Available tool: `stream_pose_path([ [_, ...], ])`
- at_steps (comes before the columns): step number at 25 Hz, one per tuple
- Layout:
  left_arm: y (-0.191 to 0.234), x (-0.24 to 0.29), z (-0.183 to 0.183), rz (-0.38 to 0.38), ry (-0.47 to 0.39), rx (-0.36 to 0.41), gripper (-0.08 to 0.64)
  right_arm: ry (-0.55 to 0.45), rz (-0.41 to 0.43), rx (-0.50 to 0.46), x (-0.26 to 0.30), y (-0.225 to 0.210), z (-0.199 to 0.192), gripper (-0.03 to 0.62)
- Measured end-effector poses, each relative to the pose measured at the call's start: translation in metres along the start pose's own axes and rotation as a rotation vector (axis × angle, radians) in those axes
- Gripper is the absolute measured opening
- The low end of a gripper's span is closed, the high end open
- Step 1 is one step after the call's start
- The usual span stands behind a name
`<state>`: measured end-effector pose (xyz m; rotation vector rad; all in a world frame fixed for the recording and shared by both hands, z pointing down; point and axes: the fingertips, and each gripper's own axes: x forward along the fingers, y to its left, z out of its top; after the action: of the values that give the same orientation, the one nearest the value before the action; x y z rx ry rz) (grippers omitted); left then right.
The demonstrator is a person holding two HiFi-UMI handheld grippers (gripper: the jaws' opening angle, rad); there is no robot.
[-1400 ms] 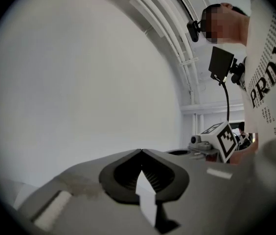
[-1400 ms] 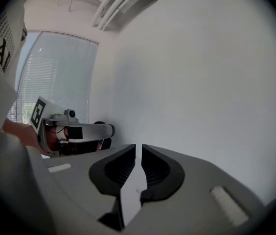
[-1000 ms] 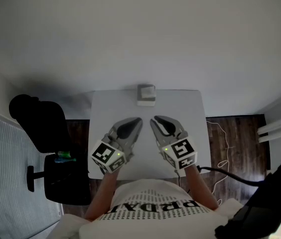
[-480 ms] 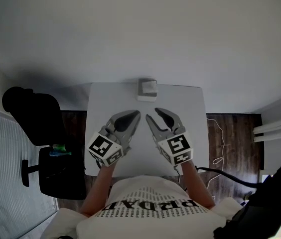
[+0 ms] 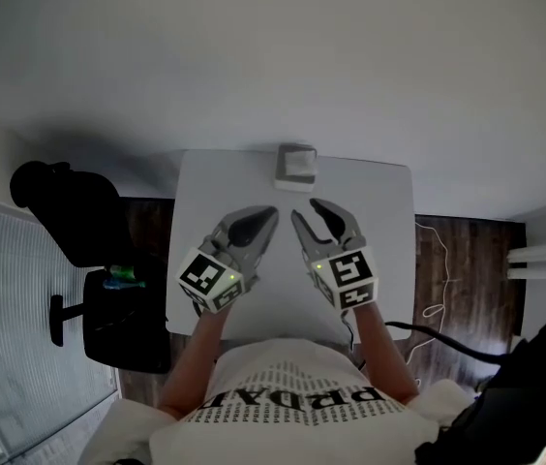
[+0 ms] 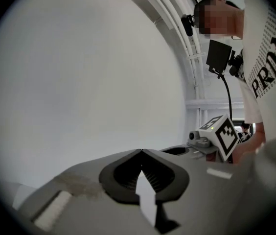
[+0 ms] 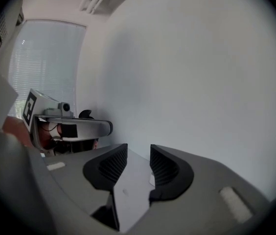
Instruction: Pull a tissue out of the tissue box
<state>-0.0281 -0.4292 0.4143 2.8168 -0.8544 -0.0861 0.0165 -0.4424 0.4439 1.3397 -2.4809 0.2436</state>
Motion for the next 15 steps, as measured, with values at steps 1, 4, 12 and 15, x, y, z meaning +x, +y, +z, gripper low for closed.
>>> stream_pose_path([
  [1, 0.003, 0.004, -0.003, 0.0, 0.007, 0.002, -0.008, 0.001, 0.0, 0.001, 0.004, -0.003, -0.002, 0.153],
  [4, 0.013, 0.016, -0.011, 0.001, 0.024, -0.002, -0.008, 0.014, 0.004, 0.016, 0.017, -0.014, -0.009, 0.153],
  [12, 0.042, 0.047, -0.038, 0.023, 0.059, -0.015, -0.008, 0.077, -0.024, 0.082, 0.052, -0.051, -0.043, 0.153],
  [15, 0.053, 0.058, -0.051, 0.02, 0.066, -0.023, -0.008, 0.093, -0.042, 0.101, 0.066, -0.063, -0.055, 0.153],
])
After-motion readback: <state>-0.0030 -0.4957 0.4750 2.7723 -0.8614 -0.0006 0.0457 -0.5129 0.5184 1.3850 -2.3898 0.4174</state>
